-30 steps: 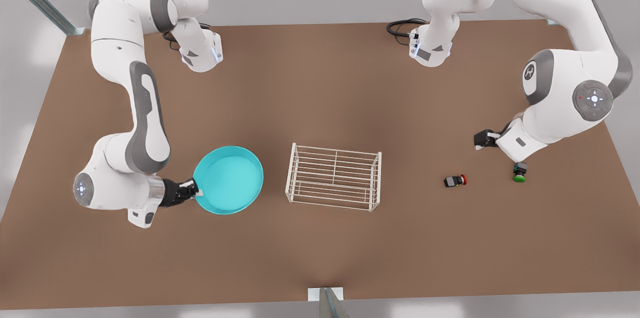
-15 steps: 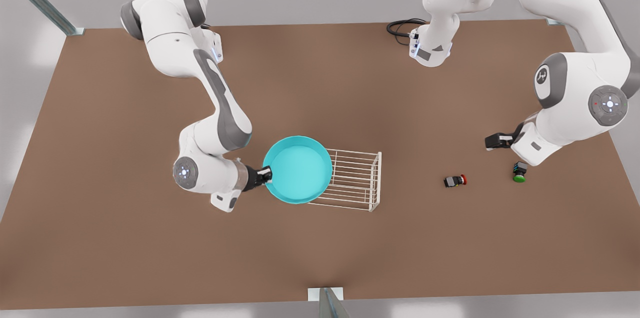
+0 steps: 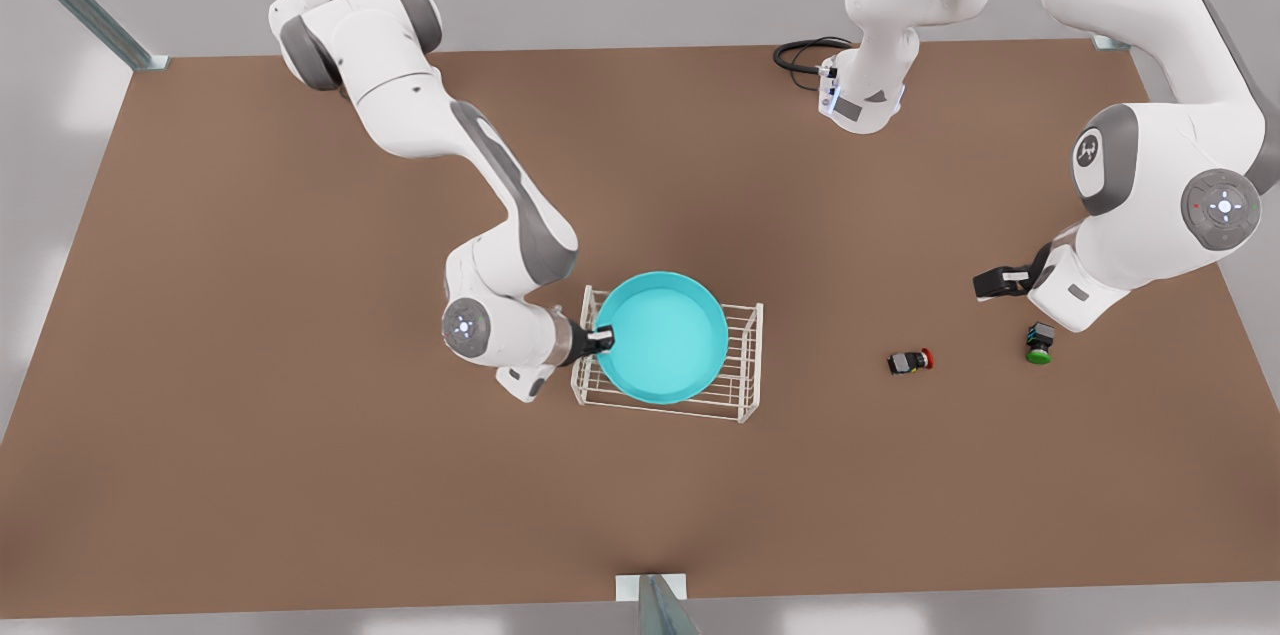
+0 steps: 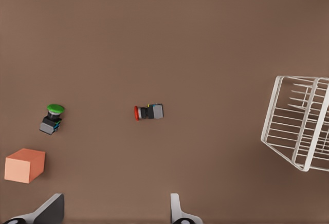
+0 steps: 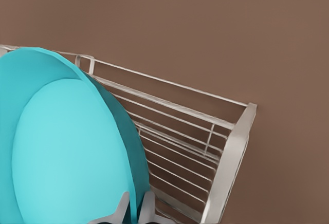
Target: Place the plate on the shelf with right arm and place the red button switch in the plate with left arm
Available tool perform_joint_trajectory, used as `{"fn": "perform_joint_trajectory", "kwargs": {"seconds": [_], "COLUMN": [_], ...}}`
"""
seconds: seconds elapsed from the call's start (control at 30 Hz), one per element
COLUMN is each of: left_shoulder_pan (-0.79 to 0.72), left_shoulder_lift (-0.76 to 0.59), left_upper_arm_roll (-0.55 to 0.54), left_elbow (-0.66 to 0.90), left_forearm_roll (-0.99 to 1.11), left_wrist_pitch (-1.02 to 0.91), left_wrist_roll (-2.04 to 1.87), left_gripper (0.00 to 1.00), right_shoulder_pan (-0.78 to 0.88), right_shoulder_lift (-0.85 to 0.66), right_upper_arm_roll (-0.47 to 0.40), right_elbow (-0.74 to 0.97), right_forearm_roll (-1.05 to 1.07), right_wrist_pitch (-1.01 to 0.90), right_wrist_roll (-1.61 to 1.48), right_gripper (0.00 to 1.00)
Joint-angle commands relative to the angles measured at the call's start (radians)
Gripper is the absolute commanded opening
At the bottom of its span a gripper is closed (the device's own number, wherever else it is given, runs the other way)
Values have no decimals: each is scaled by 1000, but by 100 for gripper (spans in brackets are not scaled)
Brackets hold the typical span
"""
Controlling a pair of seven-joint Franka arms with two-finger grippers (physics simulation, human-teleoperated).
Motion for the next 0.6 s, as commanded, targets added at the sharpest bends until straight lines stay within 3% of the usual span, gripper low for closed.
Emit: {"fn": "perform_joint_trajectory", "kwargs": {"seconds": [0.0,0.1,0.13,0.23,0.3,0.33,0.37,0.43,0.47,0.5,0.53,0.57], "left_shoulder_pan": [0,0,2,2,8,77,86,83,71,52,32,29], "left_shoulder_lift": [0,-2,1,9,29,40,44,52,63,90,115,133], "left_upper_arm_roll": [0,1,1,1,6,4,9,7,6,6,6,6], "left_elbow": [0,2,2,2,4,-1,-58,-130,-128,-130,-131,-131], "left_forearm_roll": [1,1,4,2,-31,-145,-131,-126,-130,-119,-119,-120], "left_wrist_pitch": [0,0,0,3,11,32,97,226,252,264,286,310], "left_wrist_roll": [-39,-53,-53,-85,-458,-636,-795,-1194,-1294,-1403,-1461,-1521], "left_gripper": [100,100,100,100,100,100,100,100,100,100,100,100], "right_shoulder_pan": [1,0,-2,-7,-16,-16,-19,-22,-19,-17,7,9], "right_shoulder_lift": [0,-1,-3,-56,-136,-159,-170,-171,-171,-222,-331,-345], "right_upper_arm_roll": [0,0,0,-15,-64,-125,-194,-386,-454,-486,-484,-484], "right_elbow": [-1,-1,-1,-1,-1,7,12,36,24,-92,-316,-346], "right_forearm_roll": [11,14,14,41,64,78,47,-176,-256,-285,-422,-468], "right_wrist_pitch": [50,50,50,-13,-117,-175,-218,-376,-350,-266,-64,-65], "right_wrist_roll": [204,204,203,204,204,195,172,-219,-381,-457,-500,-510], "right_gripper": [27,83,95,99,99,100,100,100,100,100,100,100]}}
